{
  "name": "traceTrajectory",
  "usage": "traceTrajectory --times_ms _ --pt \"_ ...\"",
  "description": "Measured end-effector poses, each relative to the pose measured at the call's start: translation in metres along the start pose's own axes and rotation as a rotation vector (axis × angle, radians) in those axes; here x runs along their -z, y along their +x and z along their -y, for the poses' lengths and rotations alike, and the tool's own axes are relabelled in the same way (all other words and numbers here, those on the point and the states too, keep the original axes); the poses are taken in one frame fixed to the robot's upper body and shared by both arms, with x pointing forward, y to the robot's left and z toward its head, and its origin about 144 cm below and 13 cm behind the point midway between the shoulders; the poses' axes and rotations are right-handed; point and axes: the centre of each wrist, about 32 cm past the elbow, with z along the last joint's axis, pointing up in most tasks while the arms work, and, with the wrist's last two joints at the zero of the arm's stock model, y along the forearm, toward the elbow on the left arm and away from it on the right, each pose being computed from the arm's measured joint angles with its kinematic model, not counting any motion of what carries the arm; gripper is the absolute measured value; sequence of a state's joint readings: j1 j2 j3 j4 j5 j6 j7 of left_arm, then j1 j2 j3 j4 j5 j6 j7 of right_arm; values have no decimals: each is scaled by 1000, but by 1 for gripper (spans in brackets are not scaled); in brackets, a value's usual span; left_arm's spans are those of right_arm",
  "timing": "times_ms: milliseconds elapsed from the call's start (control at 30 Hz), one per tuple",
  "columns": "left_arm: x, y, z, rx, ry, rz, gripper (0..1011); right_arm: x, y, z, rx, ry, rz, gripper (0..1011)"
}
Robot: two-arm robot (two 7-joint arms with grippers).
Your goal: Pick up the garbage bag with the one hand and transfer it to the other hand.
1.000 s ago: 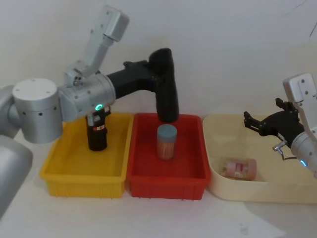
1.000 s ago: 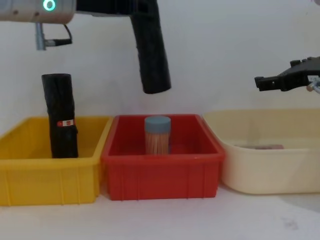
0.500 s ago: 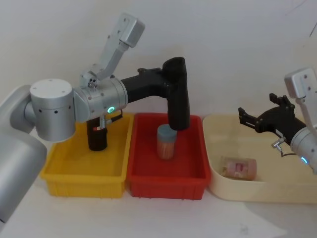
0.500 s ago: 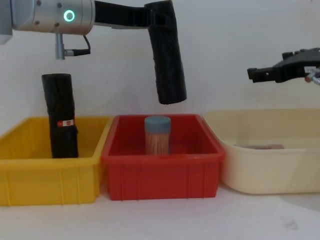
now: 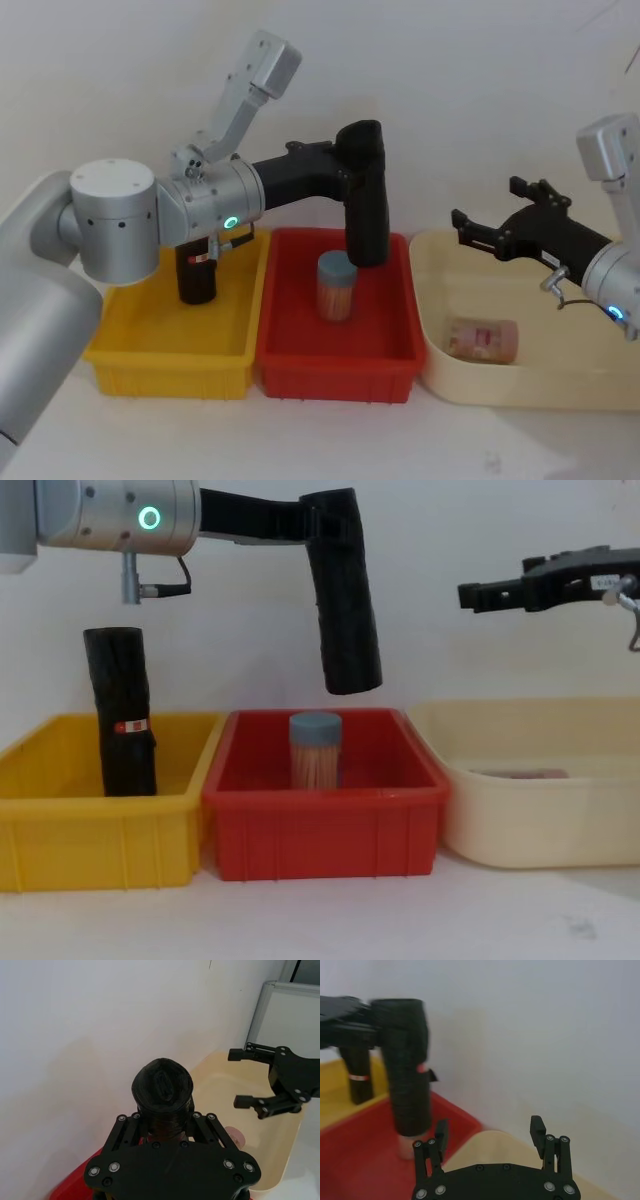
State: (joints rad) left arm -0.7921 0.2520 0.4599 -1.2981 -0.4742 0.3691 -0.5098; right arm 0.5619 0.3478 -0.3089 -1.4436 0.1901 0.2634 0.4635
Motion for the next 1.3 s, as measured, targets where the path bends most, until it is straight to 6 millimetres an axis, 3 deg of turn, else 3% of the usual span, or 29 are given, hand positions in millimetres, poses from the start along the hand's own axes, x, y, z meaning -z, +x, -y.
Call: traceTrajectory --times_ms 433,767,1300 --pt "0 0 2 5 3 -1 370 -12 -4 -9 -210 -17 -61 1004" --pt "1 0 2 7 4 -2 370 -13 -14 -35 -364 -62 -99 1004" --pt "1 0 2 7 5 -2 370 -11 -20 -80 -334 -88 -118 1004"
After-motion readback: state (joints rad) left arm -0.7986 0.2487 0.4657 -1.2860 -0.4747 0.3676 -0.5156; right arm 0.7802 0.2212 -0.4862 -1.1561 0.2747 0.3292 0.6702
